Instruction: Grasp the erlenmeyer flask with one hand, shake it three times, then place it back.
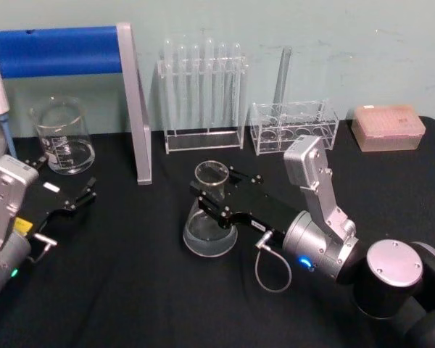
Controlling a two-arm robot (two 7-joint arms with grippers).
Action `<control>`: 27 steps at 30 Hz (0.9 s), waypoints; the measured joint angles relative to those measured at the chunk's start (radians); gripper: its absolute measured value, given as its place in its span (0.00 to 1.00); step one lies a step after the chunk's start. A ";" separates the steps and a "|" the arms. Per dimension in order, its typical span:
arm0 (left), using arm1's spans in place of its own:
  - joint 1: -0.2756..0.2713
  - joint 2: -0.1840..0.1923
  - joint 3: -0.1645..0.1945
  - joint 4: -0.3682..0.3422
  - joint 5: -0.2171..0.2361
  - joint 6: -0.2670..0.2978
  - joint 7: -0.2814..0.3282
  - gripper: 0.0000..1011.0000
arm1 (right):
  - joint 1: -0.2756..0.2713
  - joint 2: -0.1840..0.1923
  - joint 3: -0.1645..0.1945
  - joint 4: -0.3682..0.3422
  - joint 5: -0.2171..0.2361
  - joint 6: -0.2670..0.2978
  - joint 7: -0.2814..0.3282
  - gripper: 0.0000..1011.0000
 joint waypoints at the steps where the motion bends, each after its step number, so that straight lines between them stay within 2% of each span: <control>1: 0.000 0.000 0.000 0.000 0.000 0.000 0.000 0.99 | 0.000 0.000 0.000 0.001 -0.001 0.000 0.000 0.45; 27: 0.000 0.000 0.000 0.000 0.000 0.000 0.000 0.99 | -0.010 -0.006 -0.005 0.016 -0.013 0.014 0.002 0.45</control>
